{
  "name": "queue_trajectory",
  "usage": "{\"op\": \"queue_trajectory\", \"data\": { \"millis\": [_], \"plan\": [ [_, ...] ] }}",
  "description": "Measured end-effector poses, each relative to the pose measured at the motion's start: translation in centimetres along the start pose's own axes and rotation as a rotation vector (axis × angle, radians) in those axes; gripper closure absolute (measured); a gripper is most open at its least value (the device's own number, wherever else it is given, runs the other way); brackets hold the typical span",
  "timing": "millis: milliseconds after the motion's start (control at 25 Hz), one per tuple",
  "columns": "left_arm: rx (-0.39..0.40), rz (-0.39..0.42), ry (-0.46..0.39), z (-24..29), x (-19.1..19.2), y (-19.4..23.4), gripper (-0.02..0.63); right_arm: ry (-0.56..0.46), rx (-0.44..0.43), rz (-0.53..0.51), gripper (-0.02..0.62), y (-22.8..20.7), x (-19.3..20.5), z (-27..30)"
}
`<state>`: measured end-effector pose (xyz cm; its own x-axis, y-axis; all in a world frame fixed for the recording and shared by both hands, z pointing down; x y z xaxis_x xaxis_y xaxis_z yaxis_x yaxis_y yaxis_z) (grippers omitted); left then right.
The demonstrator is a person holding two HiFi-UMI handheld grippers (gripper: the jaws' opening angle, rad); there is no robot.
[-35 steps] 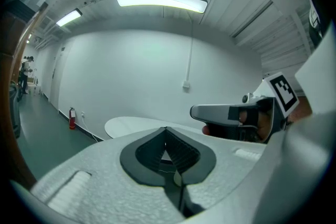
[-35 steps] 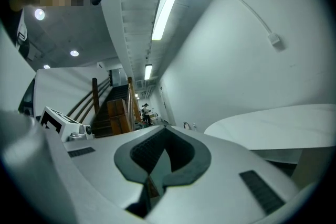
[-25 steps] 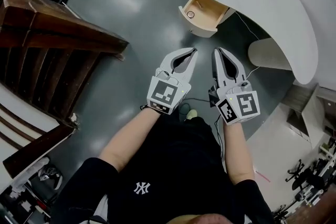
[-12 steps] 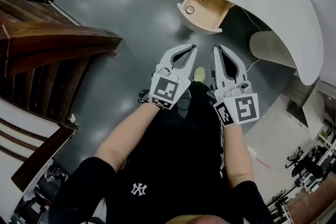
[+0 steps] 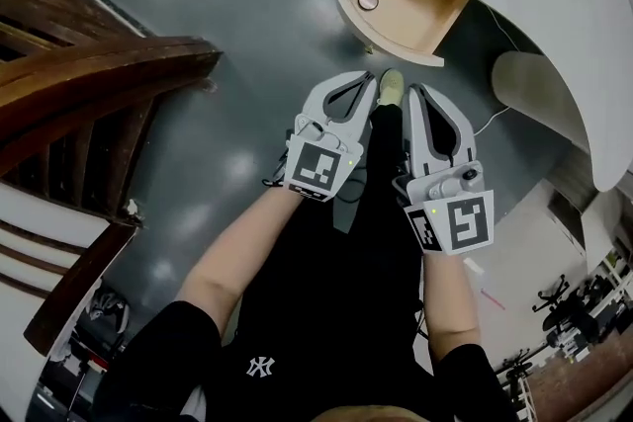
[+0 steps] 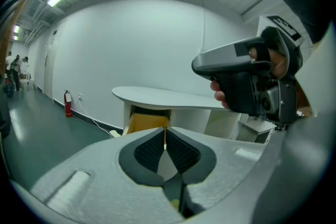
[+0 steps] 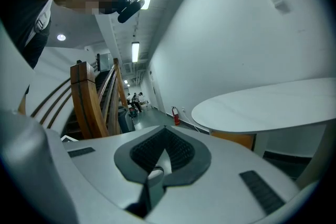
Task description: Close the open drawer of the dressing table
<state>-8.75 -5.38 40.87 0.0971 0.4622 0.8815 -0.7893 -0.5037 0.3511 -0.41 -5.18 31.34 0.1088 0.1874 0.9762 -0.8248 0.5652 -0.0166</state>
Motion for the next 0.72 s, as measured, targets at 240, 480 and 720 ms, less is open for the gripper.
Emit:
{"op": "queue_trajectory", "data": {
  "millis": [240, 480, 720],
  "plan": [
    [-0.023, 0.003, 0.015, 3.6, 6.4, 3.4, 0.588, 0.015, -0.041, 0.015, 0.58, -0.4, 6.0, 2.1],
    [-0.035, 0.019, 0.042, 6.9, 12.2, 5.9, 0.513, 0.032, -0.065, 0.029, 0.58, 0.0, 11.0, 3.1],
    [-0.042, 0.027, 0.056, 9.4, 15.3, 7.2, 0.504, 0.055, -0.063, 0.046, 0.58, -0.3, 14.1, 3.2]
  ]
}}
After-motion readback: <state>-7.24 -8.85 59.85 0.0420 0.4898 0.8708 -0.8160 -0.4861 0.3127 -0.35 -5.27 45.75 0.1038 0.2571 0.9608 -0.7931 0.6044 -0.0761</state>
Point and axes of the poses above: the fingertips, and each gripper's own axes: z forward along the fingers, y to its left, x out of its underside, the point moved 4 cm from there along -z, backward along the fingers, and after that the axes turned 14 degrees about -z, right-handed, at the moved point
